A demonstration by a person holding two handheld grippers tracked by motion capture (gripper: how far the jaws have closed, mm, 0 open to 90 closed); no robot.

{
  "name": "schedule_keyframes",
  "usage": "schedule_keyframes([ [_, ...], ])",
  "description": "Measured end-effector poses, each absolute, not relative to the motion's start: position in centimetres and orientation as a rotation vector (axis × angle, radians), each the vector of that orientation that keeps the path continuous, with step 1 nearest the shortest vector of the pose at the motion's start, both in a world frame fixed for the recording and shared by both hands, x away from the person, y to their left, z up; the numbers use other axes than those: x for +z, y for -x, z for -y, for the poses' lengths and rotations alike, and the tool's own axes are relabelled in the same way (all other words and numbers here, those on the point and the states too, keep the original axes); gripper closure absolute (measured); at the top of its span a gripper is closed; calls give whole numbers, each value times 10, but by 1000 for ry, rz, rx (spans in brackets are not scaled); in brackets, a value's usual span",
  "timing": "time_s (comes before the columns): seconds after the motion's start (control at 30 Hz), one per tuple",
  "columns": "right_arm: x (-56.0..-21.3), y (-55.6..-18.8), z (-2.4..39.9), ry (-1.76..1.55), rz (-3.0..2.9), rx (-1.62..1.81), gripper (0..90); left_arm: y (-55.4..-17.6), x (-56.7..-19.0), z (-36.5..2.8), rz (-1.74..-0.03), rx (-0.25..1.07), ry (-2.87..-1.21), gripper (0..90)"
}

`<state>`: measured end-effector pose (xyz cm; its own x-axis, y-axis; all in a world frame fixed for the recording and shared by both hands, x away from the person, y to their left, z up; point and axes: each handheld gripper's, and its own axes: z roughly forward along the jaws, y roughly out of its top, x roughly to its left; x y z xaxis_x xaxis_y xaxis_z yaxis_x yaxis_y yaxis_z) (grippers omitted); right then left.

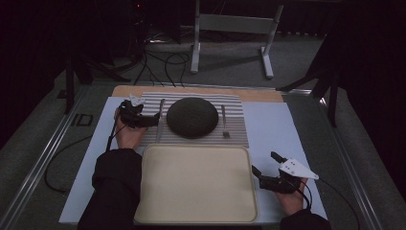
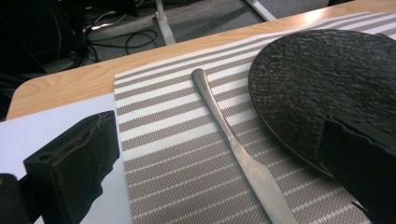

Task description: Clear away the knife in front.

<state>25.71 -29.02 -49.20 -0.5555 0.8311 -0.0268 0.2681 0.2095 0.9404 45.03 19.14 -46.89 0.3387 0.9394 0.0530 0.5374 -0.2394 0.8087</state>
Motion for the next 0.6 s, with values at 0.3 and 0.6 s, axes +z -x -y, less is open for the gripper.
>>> schedule_keyframes([
  [0.3,-492,-258,290,-1016,-1943,1351,98,-477,-467,-180,-1350,709,-1919,8],
  [0.6,-492,-257,292,-1022,-1938,1356,98,-498,-475,-165,-1437,661,-1898,28],
])
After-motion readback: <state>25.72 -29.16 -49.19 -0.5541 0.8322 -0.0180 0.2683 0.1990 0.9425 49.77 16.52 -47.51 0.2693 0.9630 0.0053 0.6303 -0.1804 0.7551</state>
